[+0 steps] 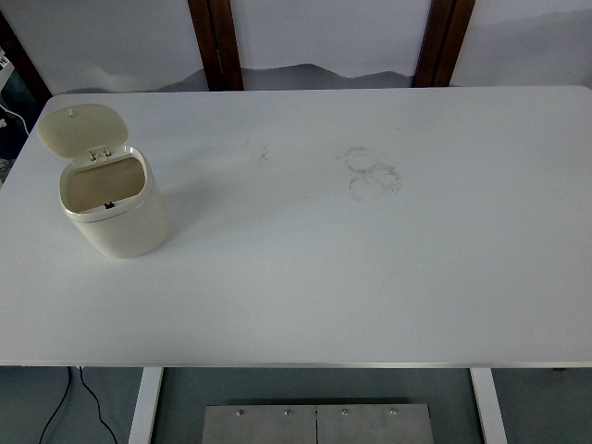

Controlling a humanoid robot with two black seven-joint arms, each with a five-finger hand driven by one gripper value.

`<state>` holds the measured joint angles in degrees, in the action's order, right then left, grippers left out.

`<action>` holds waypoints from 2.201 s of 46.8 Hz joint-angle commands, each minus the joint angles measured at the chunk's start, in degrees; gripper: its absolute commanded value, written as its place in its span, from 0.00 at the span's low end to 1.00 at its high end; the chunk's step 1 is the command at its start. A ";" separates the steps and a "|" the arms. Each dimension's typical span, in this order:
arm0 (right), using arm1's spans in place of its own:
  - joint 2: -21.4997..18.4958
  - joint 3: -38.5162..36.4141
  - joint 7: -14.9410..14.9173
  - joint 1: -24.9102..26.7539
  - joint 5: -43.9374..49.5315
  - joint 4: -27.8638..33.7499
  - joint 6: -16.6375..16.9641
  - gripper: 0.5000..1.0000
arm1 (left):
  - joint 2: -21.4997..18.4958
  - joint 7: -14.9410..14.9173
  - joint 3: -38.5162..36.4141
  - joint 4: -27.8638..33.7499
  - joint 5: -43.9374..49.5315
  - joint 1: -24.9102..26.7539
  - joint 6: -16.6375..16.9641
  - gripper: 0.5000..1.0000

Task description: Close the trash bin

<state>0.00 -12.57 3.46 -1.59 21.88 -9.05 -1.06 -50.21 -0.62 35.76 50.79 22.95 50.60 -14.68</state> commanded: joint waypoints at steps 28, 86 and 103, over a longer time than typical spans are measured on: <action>0.00 0.00 0.06 0.01 0.00 0.00 0.00 0.99 | -5.60 -3.68 -12.90 5.82 -5.46 6.96 3.78 1.00; 0.00 0.00 0.06 0.01 0.00 -0.17 0.00 0.99 | -7.36 -18.36 -30.92 13.37 -5.46 24.19 3.78 1.00; 0.00 0.00 0.06 0.01 0.00 -0.18 0.09 0.99 | -7.71 -20.21 -39.89 13.64 -5.46 31.93 3.69 1.00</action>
<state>0.00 -12.57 3.50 -1.58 21.88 -9.20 -0.98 -57.94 -20.12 -3.60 64.29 17.44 81.57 -10.88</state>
